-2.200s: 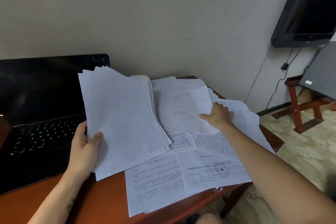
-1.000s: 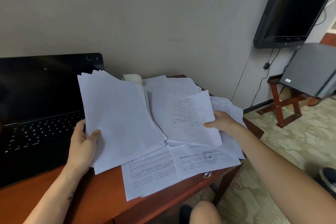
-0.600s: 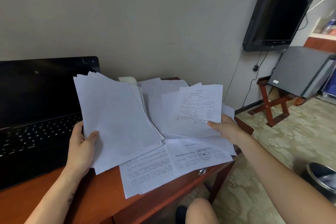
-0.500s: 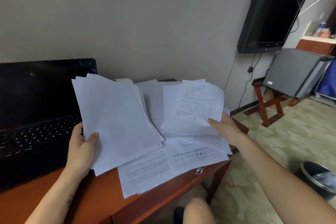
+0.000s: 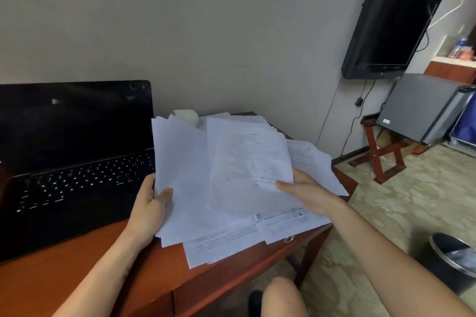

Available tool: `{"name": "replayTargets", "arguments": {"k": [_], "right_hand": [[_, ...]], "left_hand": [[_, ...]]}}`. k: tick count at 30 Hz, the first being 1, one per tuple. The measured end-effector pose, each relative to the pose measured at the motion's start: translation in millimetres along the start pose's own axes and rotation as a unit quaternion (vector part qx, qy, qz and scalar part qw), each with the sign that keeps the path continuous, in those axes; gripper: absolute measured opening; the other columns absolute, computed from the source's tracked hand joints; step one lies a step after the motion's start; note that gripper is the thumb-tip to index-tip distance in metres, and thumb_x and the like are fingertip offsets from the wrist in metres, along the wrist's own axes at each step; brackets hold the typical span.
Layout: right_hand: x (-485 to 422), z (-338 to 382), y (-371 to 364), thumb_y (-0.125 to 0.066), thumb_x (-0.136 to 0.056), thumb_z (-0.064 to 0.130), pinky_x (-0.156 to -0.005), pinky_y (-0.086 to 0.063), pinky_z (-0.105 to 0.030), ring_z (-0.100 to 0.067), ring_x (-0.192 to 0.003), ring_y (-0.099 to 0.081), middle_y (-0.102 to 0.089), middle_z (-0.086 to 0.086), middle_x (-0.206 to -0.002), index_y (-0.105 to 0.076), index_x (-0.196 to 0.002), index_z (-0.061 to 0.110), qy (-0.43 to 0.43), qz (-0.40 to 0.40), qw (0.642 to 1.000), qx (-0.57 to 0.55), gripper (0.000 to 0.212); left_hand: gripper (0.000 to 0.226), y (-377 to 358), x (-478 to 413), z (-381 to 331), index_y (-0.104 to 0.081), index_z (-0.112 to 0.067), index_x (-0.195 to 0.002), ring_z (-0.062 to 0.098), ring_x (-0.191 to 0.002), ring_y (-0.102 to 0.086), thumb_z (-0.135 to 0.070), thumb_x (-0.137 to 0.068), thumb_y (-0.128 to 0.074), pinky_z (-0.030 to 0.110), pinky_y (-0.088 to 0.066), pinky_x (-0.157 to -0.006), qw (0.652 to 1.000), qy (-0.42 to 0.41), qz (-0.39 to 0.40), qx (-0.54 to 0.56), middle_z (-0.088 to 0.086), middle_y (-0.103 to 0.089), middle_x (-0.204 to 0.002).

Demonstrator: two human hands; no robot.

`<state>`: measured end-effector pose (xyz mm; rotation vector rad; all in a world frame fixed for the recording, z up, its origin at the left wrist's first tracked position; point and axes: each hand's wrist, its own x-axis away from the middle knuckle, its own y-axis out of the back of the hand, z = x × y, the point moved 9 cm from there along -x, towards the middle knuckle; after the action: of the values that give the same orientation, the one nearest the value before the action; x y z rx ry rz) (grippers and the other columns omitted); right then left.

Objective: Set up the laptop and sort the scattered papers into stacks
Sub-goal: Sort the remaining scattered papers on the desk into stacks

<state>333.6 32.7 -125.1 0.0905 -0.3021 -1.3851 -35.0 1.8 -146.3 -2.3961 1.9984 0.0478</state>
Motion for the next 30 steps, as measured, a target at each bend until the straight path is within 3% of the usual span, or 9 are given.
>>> {"name": "replayTargets", "arguments": {"k": [2, 4, 7, 9, 13, 16, 21, 26, 30], "right_hand": [[-6, -7, -19, -0.069, -0.096, 0.017, -0.099, -0.051, -0.024, -0.008, -0.124, -0.06, -0.064, 0.011, -0.134, -0.051, -0.142, 0.025, -0.007, 0.029, 0.996, 0.079, 0.05], [-10, -7, -27, -0.072, -0.094, 0.026, -0.09, -0.05, -0.02, -0.006, -0.123, -0.055, -0.056, 0.014, -0.137, -0.043, -0.145, 0.025, -0.015, 0.013, 0.988, 0.156, 0.058], [-15, 2, -38, -0.07, -0.094, 0.03, -0.105, -0.044, -0.029, -0.008, -0.131, -0.045, -0.045, 0.015, -0.144, -0.031, -0.151, 0.027, 0.005, -0.004, 0.978, 0.21, 0.069], [-15, 11, -50, -0.065, -0.098, 0.03, -0.108, -0.036, -0.026, -0.005, -0.13, -0.041, -0.043, 0.016, -0.143, -0.029, -0.154, 0.026, 0.034, -0.002, 0.972, 0.232, 0.067], [-17, 21, -77, -0.052, -0.105, 0.033, -0.109, -0.041, -0.031, -0.013, -0.131, -0.05, -0.052, 0.006, -0.145, -0.036, -0.152, 0.022, 0.091, -0.007, 0.957, 0.275, 0.051], [-21, 16, -85, -0.044, -0.105, 0.042, -0.112, -0.035, -0.04, -0.019, -0.127, -0.041, -0.053, 0.0, -0.134, -0.044, -0.145, 0.026, 0.112, -0.049, 0.937, 0.328, 0.043], [-27, 6, -76, -0.035, -0.105, 0.051, -0.114, -0.024, -0.032, -0.014, -0.119, -0.031, -0.042, 0.006, -0.116, -0.054, -0.139, 0.028, 0.099, -0.083, 0.934, 0.334, 0.045], [-48, 7, -17, -0.049, -0.105, 0.03, -0.115, -0.025, -0.03, -0.022, -0.135, -0.035, -0.05, -0.003, -0.141, -0.057, -0.14, 0.016, 0.096, -0.145, 0.92, 0.351, 0.038], [-77, 7, 19, -0.055, -0.102, 0.036, -0.118, -0.023, -0.032, -0.021, -0.145, -0.03, -0.041, -0.002, -0.155, -0.049, -0.147, 0.015, 0.055, -0.129, 0.916, 0.376, 0.05]], "left_hand": [[0.03, -5, 1, 2, -0.054, -0.034, -0.127, 0.021, -0.105, -0.074, -0.011, -0.107, -0.053, 0.052, -0.058, -0.095, 1.0, -0.001, 0.017, -0.02, -0.001, -0.072, -0.12], [0.03, -7, 2, 2, -0.053, -0.031, -0.13, 0.021, -0.107, -0.073, -0.012, -0.107, -0.053, 0.052, -0.058, -0.097, 0.999, -0.003, 0.026, -0.026, -0.002, -0.072, -0.122], [0.026, -6, 1, 2, -0.054, -0.029, -0.131, 0.021, -0.11, -0.072, -0.017, -0.107, -0.055, 0.052, -0.056, -0.099, 0.999, -0.005, 0.028, -0.032, -0.002, -0.071, -0.123], [0.022, -7, 0, 2, -0.055, -0.03, -0.127, 0.02, -0.109, -0.071, -0.021, -0.107, -0.056, 0.051, -0.056, -0.099, 0.999, -0.009, 0.024, -0.042, -0.003, -0.071, -0.121], [0.021, -9, -1, 4, -0.055, -0.028, -0.125, 0.019, -0.108, -0.073, -0.031, -0.105, -0.06, 0.048, -0.059, -0.095, 0.999, -0.008, 0.028, -0.037, -0.003, -0.071, -0.121], [0.04, -10, -2, 6, -0.053, -0.023, -0.132, 0.017, -0.108, -0.073, -0.037, -0.099, -0.07, 0.045, -0.06, -0.092, 0.998, -0.006, 0.045, -0.045, -0.004, -0.072, -0.124], [0.045, -6, -6, 14, -0.049, -0.022, -0.137, 0.02, -0.111, -0.071, -0.011, -0.098, -0.067, 0.047, -0.06, -0.094, 0.997, 0.017, 0.049, -0.056, -0.002, -0.07, -0.125], [0.043, 7, -3, 1, -0.051, -0.025, -0.142, 0.019, -0.109, -0.073, -0.007, -0.103, -0.06, 0.045, -0.06, -0.092, 1.0, -0.009, 0.011, -0.019, -0.003, -0.072, -0.124], [0.045, 18, -3, -6, -0.05, -0.027, -0.144, 0.016, -0.11, -0.071, -0.009, -0.104, -0.06, 0.041, -0.059, -0.091, 0.999, -0.035, -0.036, 0.001, -0.005, -0.07, -0.125]]}}
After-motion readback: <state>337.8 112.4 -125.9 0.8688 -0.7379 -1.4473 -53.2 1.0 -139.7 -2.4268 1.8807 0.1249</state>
